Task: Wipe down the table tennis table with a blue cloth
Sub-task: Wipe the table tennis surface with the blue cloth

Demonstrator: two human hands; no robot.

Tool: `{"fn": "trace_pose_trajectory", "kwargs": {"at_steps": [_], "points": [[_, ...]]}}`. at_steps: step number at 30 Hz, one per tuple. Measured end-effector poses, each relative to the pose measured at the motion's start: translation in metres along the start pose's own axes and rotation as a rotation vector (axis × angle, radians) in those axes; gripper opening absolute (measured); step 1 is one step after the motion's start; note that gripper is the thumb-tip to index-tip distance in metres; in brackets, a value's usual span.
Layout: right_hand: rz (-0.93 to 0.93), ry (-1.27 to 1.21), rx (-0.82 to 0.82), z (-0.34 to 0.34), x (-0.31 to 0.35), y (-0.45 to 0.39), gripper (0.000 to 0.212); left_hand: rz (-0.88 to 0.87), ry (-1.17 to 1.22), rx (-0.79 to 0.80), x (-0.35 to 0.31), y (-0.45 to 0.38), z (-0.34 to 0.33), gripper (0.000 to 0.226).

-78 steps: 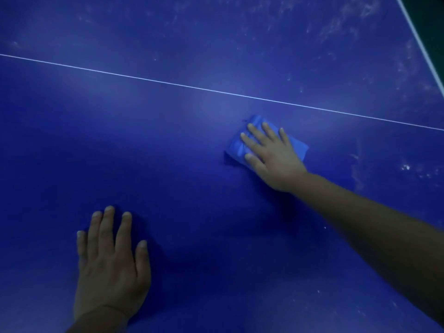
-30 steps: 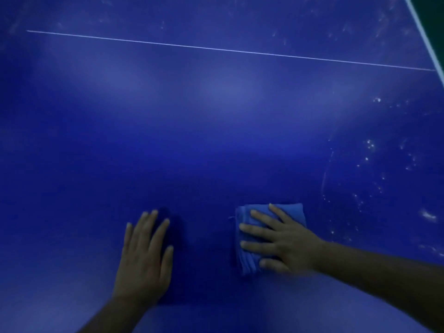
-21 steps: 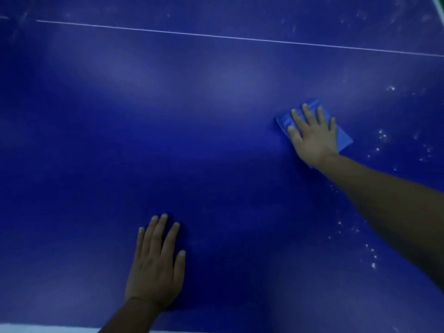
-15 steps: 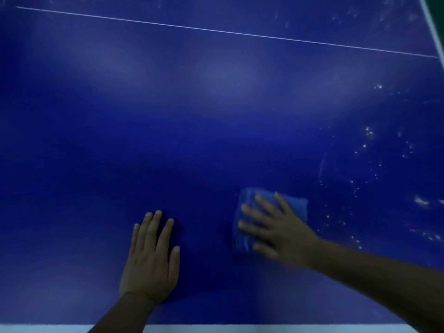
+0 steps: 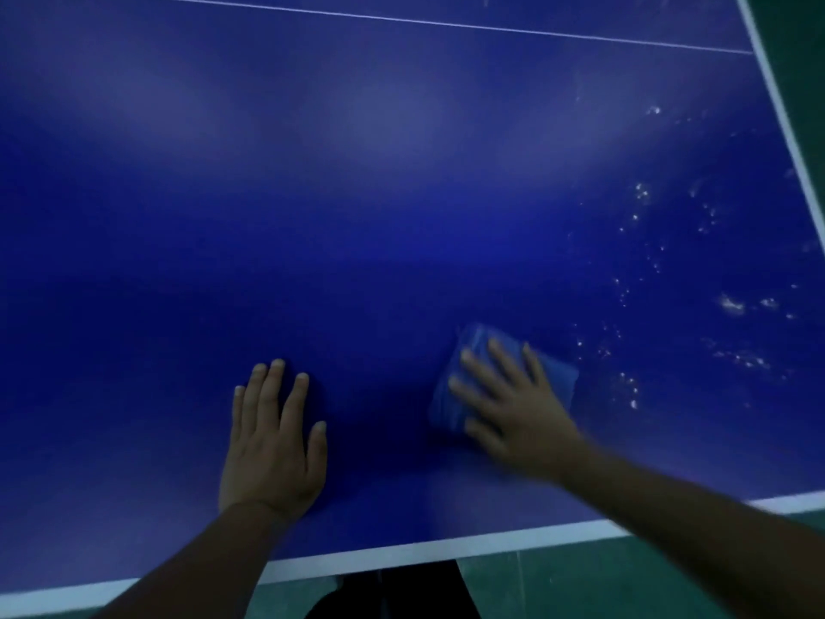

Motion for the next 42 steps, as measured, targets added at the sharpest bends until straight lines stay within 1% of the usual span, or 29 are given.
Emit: {"fn": "trace_pose_trajectory", "kwargs": {"at_steps": [1, 3, 4, 5, 6, 8, 10, 11, 12, 13, 14, 16, 17, 18, 19, 21, 23, 24, 27, 28, 29, 30, 32, 33, 34, 35, 39, 41, 42], "points": [[0.106, 0.021, 0.036, -0.004, 0.02, 0.03, 0.051, 0.0, -0.001, 0.002, 0.0, 0.0, 0.0, 0.066], [0.273, 0.045, 0.077, -0.005, 0.026, 0.055, 0.051, -0.008, 0.003, 0.005, 0.001, 0.0, 0.0, 0.067], [0.298, 0.064, 0.081, -0.003, 0.019, 0.047, 0.051, -0.012, 0.005, 0.003, 0.001, 0.0, 0.0, 0.068], [0.259, 0.073, 0.08, -0.001, 0.011, 0.03, 0.051, -0.017, 0.006, -0.003, 0.002, 0.0, 0.0, 0.068], [0.148, 0.059, 0.054, 0.003, 0.001, 0.008, 0.052, -0.023, 0.013, -0.013, 0.003, 0.001, 0.0, 0.068], [-0.187, -0.04, 0.036, 0.013, -0.02, -0.041, 0.055, -0.036, 0.059, -0.037, 0.003, 0.003, 0.002, 0.07], [-0.472, -0.11, 0.032, 0.019, -0.02, -0.083, 0.056, -0.051, 0.114, -0.044, 0.003, 0.004, 0.006, 0.073], [-0.556, -0.113, 0.046, 0.02, -0.008, -0.097, 0.057, -0.059, 0.138, -0.039, 0.004, 0.006, 0.008, 0.074], [-0.577, -0.091, 0.053, 0.019, 0.014, -0.107, 0.057, -0.06, 0.158, -0.033, 0.006, 0.012, 0.009, 0.074], [-0.527, -0.065, 0.038, 0.017, 0.044, -0.11, 0.057, -0.049, 0.17, -0.04, 0.009, 0.02, 0.01, 0.072], [-0.411, -0.06, 0.019, 0.015, 0.079, -0.103, 0.056, -0.029, 0.171, -0.065, 0.012, 0.032, 0.011, 0.069], [-0.144, -0.082, 0.018, 0.01, 0.147, -0.059, 0.054, -0.007, 0.163, -0.132, 0.017, 0.064, 0.013, 0.063], [-0.087, -0.087, 0.007, 0.007, 0.163, -0.03, 0.053, -0.019, 0.15, -0.142, 0.018, 0.079, 0.011, 0.061], [-0.104, -0.089, 0.014, 0.003, 0.159, -0.004, 0.052, -0.042, 0.125, -0.125, 0.019, 0.092, 0.006, 0.06], [-0.176, -0.086, 0.03, 0.001, 0.142, 0.017, 0.052, -0.066, 0.087, -0.088, 0.019, 0.101, 0.001, 0.06], [-0.424, -0.042, 0.07, -0.004, 0.087, 0.052, 0.055, -0.102, -0.005, -0.016, 0.021, 0.109, -0.01, 0.062], [-0.722, -0.048, 0.153, -0.006, 0.035, 0.086, 0.057, -0.125, -0.067, 0.0, 0.022, 0.108, -0.016, 0.064], [-0.854, -0.065, 0.153, -0.005, 0.018, 0.098, 0.058, -0.13, -0.087, -0.006, 0.022, 0.107, -0.018, 0.065], [-1.171, -0.164, 0.091, -0.006, 0.021, 0.096, 0.058, -0.137, -0.12, -0.001, 0.023, 0.106, -0.02, 0.065], [-1.207, -0.176, 0.081, -0.005, 0.037, 0.084, 0.057, -0.142, -0.123, 0.003, 0.023, 0.106, -0.021, 0.065], [-1.179, -0.169, 0.065, -0.005, 0.058, 0.07, 0.057, -0.148, -0.126, 0.002, 0.024, 0.106, -0.021, 0.065], [-1.083, -0.154, 0.045, -0.004, 0.083, 0.054, 0.057, -0.151, -0.127, 0.0, 0.024, 0.106, -0.02, 0.065], [-0.78, -0.131, 0.047, -0.003, 0.125, 0.038, 0.056, -0.149, -0.128, -0.004, 0.025, 0.106, -0.02, 0.065], [-0.661, -0.117, 0.054, -0.004, 0.129, 0.04, 0.056, -0.15, -0.127, -0.003, 0.025, 0.106, -0.02, 0.065], [-0.616, -0.116, 0.062, -0.005, 0.119, 0.049, 0.056, -0.152, -0.122, -0.004, 0.025, 0.105, -0.021, 0.064], [-0.656, -0.116, 0.067, -0.007, 0.098, 0.062, 0.057, -0.153, -0.114, -0.006, 0.025, 0.105, -0.021, 0.064], [-1.072, -0.127, 0.142, -0.012, 0.014, 0.129, 0.062, -0.148, -0.11, 0.006, 0.026, 0.105, -0.023, 0.065], [-1.179, -0.157, 0.137, -0.012, 0.013, 0.131, 0.059, -0.137, -0.108, 0.008, 0.026, 0.104, -0.023, 0.066], [-1.181, -0.163, 0.134, -0.012, 0.023, 0.12, 0.058, -0.127, -0.11, 0.011, 0.025, 0.104, -0.022, 0.067]]}}
Point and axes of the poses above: each hand's wrist, its own y-axis away from the middle knuckle, its own z-axis out of the back of the hand, x = y × z, the point moved 5 cm from there along -y, towards the middle knuckle, and after that the axes turned 7 degrees about y, right-handed, at the moved point
